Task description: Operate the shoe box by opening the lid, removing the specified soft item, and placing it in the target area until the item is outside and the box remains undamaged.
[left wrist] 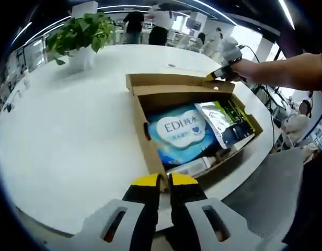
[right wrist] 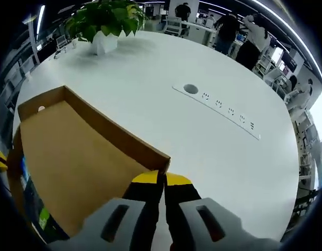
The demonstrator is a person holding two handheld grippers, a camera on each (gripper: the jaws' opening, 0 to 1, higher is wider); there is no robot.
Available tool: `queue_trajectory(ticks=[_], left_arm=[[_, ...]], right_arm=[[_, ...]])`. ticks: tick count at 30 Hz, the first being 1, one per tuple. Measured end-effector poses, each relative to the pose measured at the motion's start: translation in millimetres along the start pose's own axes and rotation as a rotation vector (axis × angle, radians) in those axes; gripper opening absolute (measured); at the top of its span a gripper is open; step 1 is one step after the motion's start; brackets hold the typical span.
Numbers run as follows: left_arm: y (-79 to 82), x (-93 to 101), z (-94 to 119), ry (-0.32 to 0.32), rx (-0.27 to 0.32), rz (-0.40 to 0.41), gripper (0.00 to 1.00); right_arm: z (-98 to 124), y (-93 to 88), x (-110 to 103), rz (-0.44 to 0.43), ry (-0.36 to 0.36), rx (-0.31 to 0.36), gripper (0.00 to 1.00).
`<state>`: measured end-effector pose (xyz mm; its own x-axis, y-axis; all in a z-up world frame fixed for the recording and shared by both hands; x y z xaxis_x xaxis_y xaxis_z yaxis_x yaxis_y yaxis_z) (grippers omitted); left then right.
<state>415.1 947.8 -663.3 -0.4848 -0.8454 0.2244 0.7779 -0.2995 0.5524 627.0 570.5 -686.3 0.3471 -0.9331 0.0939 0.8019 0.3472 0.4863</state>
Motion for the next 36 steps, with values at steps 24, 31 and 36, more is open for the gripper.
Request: queue_trajectory(ticks=[24,31,36], left_arm=[[28.3,5.0,12.8,0.009,0.098,-0.07,0.07],[30.5,17.6,14.0,-0.019,0.126,-0.091,0.12],[29.6,23.6,18.4,-0.029,0.132,-0.108,0.14]], right_arm=[[85.4,15.4,-31.0,0.119,0.003,0.302,0.47],[103.3,-0.5,-46.8,0.115,0.02,0.321,0.47],[113.9,-12.7,-55.6,0.118,0.023,0.319,0.46]])
Point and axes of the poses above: the point that each gripper's makers call its tool centre point, and the gripper's own axes: z roughly backward along the fingers, x roughly to its right, y roughly out of its top, the point moved 8 cm from there along z, roughly backward along the fingers, and after that the axes turned 5 degrees about -x, right-handed, at the moved point
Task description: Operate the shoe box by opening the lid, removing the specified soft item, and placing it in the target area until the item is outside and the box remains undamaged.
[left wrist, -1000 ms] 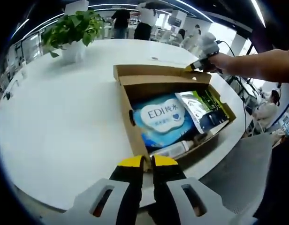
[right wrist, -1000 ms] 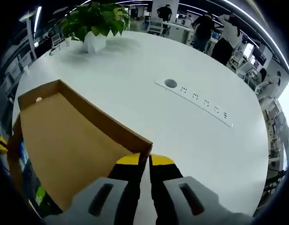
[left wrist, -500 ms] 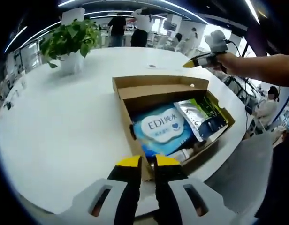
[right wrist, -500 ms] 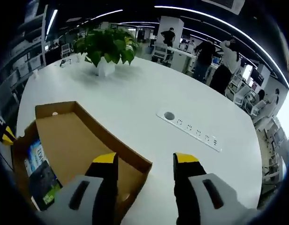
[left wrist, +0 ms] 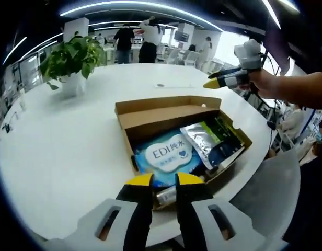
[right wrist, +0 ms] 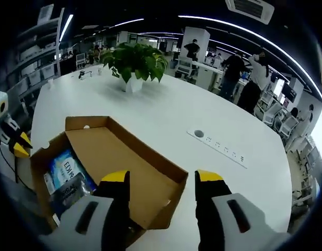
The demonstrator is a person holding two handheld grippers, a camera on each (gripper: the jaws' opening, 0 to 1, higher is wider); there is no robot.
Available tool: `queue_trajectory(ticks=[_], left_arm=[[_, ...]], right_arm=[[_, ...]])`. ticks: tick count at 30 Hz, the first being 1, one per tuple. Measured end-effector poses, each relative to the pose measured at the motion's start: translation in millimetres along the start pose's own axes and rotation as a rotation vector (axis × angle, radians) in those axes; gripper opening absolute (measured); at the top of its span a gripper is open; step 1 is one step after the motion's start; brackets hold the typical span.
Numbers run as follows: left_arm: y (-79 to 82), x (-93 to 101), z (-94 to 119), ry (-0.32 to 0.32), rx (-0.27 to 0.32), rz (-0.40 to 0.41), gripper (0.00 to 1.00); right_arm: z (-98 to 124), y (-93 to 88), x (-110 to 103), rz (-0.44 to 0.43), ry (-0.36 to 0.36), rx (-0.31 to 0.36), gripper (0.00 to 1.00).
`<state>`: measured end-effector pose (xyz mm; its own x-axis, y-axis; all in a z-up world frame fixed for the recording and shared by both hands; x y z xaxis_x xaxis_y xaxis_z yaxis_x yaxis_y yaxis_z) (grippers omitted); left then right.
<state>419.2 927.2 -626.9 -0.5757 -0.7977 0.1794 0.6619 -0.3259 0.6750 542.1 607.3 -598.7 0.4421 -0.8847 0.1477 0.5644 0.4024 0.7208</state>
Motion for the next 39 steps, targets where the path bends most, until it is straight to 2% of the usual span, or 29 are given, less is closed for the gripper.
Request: queue_trajectory(ticks=[9,15,25,39], left_arm=[[-3.2,4.4,3.7,-0.004,-0.004,-0.023,0.14],[2.5,8.8,0.1,-0.021,-0.006,-0.044,0.14],[15.4,17.0,-14.0,-0.07,-0.014,-0.07,0.15],[28.3,31.3,-50.5,-0.136,-0.062,-0.071,0.14]], right_arm=[[17.1,-16.4,-22.0,0.004,0.023,-0.01,0.43],[24.5,-28.9,-35.4,0.002,0.028,-0.024,0.41],[32.4,-46.6,-54.7,-0.001,0.051,-0.054,0.38],[36.0,-70.8,-70.7,0.008,0.098,-0.097,0.34]])
Point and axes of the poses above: the point that each gripper's makers call its tool centre point, and the gripper's own axes: z roughly backward along the fingers, x roughly to its right, y roughly out of its top, the point moved 8 cm from there along z, roughly backward along the fingers, and after that the axes turned 5 degrees about -x, right-handed, at the moved point
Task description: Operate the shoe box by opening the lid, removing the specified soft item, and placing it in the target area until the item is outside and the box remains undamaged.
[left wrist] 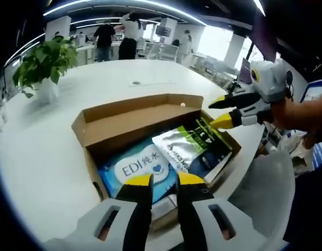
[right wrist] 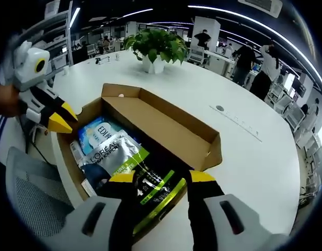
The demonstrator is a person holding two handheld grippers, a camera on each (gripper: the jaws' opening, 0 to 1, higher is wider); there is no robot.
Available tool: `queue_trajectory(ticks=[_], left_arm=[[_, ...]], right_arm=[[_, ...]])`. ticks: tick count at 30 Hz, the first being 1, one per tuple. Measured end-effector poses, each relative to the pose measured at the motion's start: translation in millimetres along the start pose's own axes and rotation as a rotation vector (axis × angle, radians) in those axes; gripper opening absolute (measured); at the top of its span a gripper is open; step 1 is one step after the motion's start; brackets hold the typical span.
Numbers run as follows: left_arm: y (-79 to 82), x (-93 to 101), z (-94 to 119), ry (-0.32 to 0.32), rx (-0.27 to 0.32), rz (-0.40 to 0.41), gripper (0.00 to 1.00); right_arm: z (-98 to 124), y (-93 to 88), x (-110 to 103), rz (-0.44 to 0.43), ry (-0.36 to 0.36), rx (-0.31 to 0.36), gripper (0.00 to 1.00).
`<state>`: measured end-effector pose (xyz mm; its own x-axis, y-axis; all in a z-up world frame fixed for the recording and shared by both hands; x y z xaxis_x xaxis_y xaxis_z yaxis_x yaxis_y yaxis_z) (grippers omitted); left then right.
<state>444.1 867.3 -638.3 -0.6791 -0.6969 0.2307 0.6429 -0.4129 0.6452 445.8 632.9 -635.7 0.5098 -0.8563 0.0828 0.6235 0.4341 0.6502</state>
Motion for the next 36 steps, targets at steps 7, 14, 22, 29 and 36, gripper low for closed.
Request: queue_trajectory(ticks=[7,14,22,29,36], left_arm=[[9.0,-0.4,-18.7,-0.039,-0.021,0.055,0.15],[8.2,3.3,-36.7,-0.076,-0.074,0.114,0.19],[0.7,0.1,-54.6,-0.112,-0.143,0.268,0.21],[-1.0,-0.2,-63.3,-0.165,-0.146,0.385,0.19],[5.2,4.8,-70.8,-0.198,-0.138,0.449,0.17]], right_arm=[[-2.3,-6.8,-3.7,0.008,0.017,-0.016,0.33],[-5.9,-14.9,-5.1,0.03,0.027,-0.033,0.33],[-8.6,-14.5,-0.2,0.039,0.033,-0.035,0.32],[-13.2,-17.9,0.9,0.032,0.041,-0.042,0.32],[-17.1,-18.4,-0.5,0.031,0.053,-0.042,0.3]])
Point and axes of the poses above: the point that each gripper's makers call its tool centre point, and the gripper's own axes: z roughly backward along the fingers, x roughly to its right, y roughly out of its top, the point moved 8 cm from there along z, roughly backward along the fingers, and after that the axes turned 5 degrees about -x, right-handed, at the moved point
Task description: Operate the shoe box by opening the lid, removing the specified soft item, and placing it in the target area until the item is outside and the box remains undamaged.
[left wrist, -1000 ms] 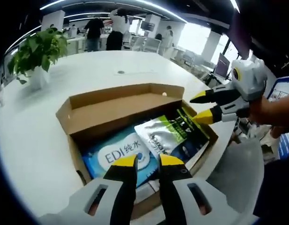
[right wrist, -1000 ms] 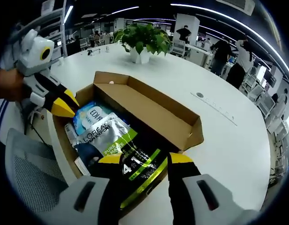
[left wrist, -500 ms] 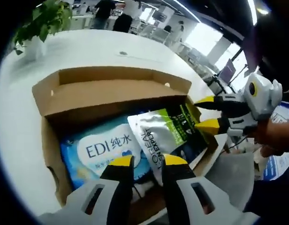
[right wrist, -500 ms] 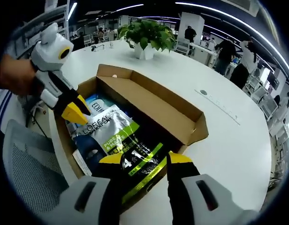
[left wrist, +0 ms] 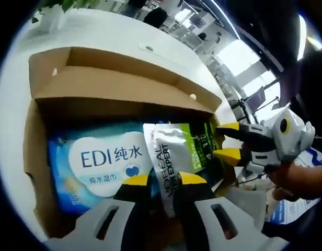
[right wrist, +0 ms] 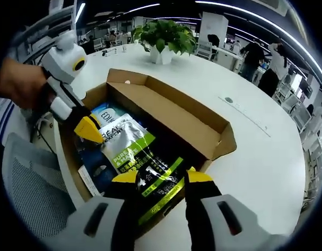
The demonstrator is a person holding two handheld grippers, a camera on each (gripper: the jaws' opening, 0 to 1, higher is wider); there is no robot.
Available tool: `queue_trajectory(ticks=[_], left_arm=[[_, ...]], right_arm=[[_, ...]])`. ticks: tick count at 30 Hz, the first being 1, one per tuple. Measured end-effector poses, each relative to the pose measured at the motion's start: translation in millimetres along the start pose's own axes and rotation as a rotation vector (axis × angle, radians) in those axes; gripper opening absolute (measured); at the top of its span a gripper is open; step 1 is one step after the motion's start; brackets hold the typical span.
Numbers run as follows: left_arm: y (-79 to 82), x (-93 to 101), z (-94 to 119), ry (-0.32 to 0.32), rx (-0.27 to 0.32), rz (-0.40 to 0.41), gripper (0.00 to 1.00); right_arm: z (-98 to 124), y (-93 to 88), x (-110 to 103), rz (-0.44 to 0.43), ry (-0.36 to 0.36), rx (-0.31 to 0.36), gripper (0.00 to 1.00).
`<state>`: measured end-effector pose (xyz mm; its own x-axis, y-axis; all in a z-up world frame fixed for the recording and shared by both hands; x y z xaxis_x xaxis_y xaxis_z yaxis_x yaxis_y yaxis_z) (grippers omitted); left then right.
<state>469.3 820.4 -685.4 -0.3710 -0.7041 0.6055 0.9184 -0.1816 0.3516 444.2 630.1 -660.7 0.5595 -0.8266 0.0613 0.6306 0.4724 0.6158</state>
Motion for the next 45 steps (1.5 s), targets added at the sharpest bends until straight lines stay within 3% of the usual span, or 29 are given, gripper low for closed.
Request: queue_trajectory(ticks=[5,8,15,38,45], left_arm=[[-0.4,2.3,-3.9,0.015,-0.023,-0.037,0.1],[0.9,0.6,-3.4,0.017,-0.009,-0.047,0.0],[2.7,1.5,-1.0,0.048,0.019,-0.072,0.0],[-8.4,-23.6,22.1,0.08,0.073,0.031,0.0],[-8.3,-25.1,20.5,0.081,0.075,0.031,0.0]], right_arm=[[-1.8,0.5,-0.5,0.001,0.005,0.002,0.3],[-1.3,0.5,0.0,0.001,0.004,0.003,0.3],[-0.2,-0.4,1.4,-0.002,0.006,0.011,0.29],[-7.8,2.7,-7.0,-0.032,0.035,-0.012,0.28],[-15.8,3.0,-8.5,-0.106,0.072,-0.056,0.22]])
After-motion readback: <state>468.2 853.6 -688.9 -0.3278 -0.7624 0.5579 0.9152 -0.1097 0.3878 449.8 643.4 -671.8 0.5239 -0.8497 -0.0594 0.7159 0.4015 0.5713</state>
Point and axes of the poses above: the point that each gripper's makers call its tool centre point, and the gripper's own axes: z roughly backward along the fingers, x roughly to its right, y roughly out of its top, the point moved 8 cm from there along z, roughly backward along the fingers, and after that the axes turned 5 degrees about -x, right-handed, at the moved point
